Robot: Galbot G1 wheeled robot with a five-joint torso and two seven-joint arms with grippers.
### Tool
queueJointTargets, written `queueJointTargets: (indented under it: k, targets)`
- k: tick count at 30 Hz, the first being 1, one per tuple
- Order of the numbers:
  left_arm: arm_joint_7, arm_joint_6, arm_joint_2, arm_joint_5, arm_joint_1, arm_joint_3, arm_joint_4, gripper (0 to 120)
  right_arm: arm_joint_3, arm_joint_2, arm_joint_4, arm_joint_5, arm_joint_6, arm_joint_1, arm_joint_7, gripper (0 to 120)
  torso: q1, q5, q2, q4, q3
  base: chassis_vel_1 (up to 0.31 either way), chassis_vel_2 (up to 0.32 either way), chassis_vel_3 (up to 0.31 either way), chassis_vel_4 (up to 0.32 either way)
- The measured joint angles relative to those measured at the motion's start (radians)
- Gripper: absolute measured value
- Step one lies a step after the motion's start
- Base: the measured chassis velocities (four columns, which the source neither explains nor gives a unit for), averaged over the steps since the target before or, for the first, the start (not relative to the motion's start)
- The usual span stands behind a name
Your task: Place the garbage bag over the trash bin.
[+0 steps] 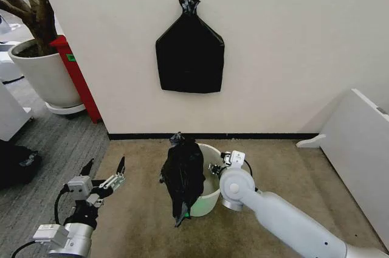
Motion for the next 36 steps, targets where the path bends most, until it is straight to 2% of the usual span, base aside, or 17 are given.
queueJointTargets:
  k: [4,8,11,16,18,19,20,23,26,28,30,31,33,36]
  targets:
    - [0.000,0.000,0.001,-0.001,-0.005,0.000,0.002,100,-0.001,-0.019,0.016,-0.045,0.000,-0.002,-0.009,99,0.000,0.0001,0.000,0.0001,0.000,0.000,0.000,0.000,0.000]
    - [0.000,0.004,0.008,-0.010,-0.015,0.000,0.007,100,-0.001,-0.052,0.051,-0.138,0.004,-0.017,-0.058,100,0.000,-0.0001,0.000,0.0001,0.000,0.000,0.000,0.000,0.000]
    - [-0.001,0.022,0.036,-0.033,-0.034,0.000,0.022,100,0.024,-0.117,0.111,-0.307,0.040,-0.080,-0.187,100,0.000,0.0000,0.000,0.0002,0.000,0.000,0.000,0.000,0.000]
    - [-0.006,0.044,0.080,-0.064,-0.057,-0.002,0.041,100,0.078,-0.168,0.143,-0.450,0.100,-0.164,-0.319,100,0.000,0.0001,0.000,-0.0002,0.000,0.000,0.000,0.000,0.000]
    - [-0.009,0.062,0.139,-0.095,-0.084,-0.005,0.067,100,0.142,-0.217,0.146,-0.621,0.193,-0.242,-0.479,100,0.000,-0.0001,0.000,-0.0003,0.000,0.000,0.000,0.000,0.000]
    - [-0.009,0.068,0.153,-0.102,-0.089,-0.005,0.072,100,0.156,-0.225,0.145,-0.646,0.213,-0.254,-0.507,100,0.000,0.0000,0.000,-0.0002,0.000,0.000,0.000,0.000,0.000]
    - [-0.009,0.085,0.192,-0.126,-0.102,-0.006,0.089,100,0.209,-0.249,0.142,-0.727,0.283,-0.299,-0.586,100,0.000,0.0000,0.000,-0.0003,0.000,0.000,0.000,0.000,0.000]
    - [-0.005,0.096,0.220,-0.138,-0.111,-0.004,0.101,100,0.257,-0.262,0.144,-0.769,0.320,-0.336,-0.626,100,0.000,0.0000,0.000,0.0001,0.000,0.000,0.000,0.000,0.000]
    - [0.004,0.124,0.279,-0.160,-0.136,0.019,0.128,100,0.419,-0.277,0.169,-0.828,0.362,-0.464,-0.722,100,0.000,0.0000,0.000,0.0001,0.000,0.000,0.000,0.000,0.000]
    - [0.004,0.141,0.300,-0.172,-0.150,0.041,0.138,100,0.503,-0.267,0.181,-0.847,0.372,-0.544,-0.767,100,0.000,0.0000,0.000,0.0001,0.000,0.000,0.000,0.000,0.000]
    - [-0.003,0.182,0.327,-0.196,-0.173,0.078,0.141,100,0.644,-0.217,0.197,-0.885,0.378,-0.662,-0.880,100,0.000,0.0000,0.000,0.0000,0.000,0.000,0.000,0.000,0.000]
    - [-0.003,0.182,0.327,-0.196,-0.173,0.078,0.141,100,0.644,-0.217,0.197,-0.885,0.378,-0.662,-0.880,100,0.000,0.0000,0.000,0.0000,0.000,0.000,0.000,0.000,0.000]
    - [-0.020,0.226,0.351,-0.224,-0.200,0.112,0.140,100,0.761,-0.147,0.216,-0.923,0.380,-0.759,-0.981,100,0.000,-0.0001,0.000,-0.0003,0.000,0.000,0.000,0.000,0.000]
    - [-0.043,0.284,0.387,-0.263,-0.243,0.144,0.139,100,0.835,-0.064,0.246,-0.959,0.380,-0.845,-1.036,100,0.000,0.0001,0.000,-0.0002,0.000,0.000,0.000,0.000,0.000]
